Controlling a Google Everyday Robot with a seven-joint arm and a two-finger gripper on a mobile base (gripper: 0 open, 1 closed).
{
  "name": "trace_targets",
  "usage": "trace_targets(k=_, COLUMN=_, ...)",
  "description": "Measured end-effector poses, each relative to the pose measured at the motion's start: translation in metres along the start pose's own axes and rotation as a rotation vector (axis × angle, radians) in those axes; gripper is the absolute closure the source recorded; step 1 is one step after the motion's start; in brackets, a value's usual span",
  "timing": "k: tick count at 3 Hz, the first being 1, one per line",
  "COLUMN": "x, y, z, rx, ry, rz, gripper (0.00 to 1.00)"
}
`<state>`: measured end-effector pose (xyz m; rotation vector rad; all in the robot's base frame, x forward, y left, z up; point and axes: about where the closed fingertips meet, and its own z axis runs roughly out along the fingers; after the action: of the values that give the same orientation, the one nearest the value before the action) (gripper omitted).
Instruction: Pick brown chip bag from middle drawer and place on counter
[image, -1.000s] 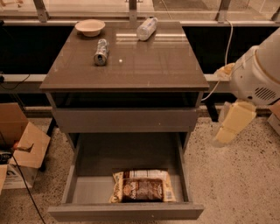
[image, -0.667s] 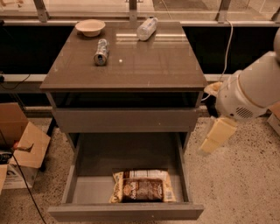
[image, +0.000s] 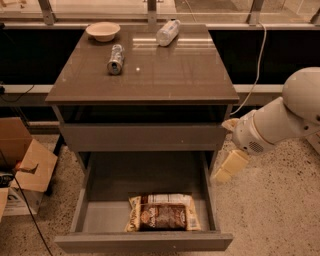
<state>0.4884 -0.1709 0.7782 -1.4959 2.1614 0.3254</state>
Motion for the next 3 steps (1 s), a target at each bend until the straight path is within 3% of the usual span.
trace_targets(k=2, x=-0.003, y=0.004, z=0.009, rx=-0.018, ry=0.010, rz=-0.005, gripper=0.00)
trace_targets(k=3, x=-0.006, y=0.014, z=0.043, rx=-0.056, ry=-0.035, rz=0.028, gripper=0.00)
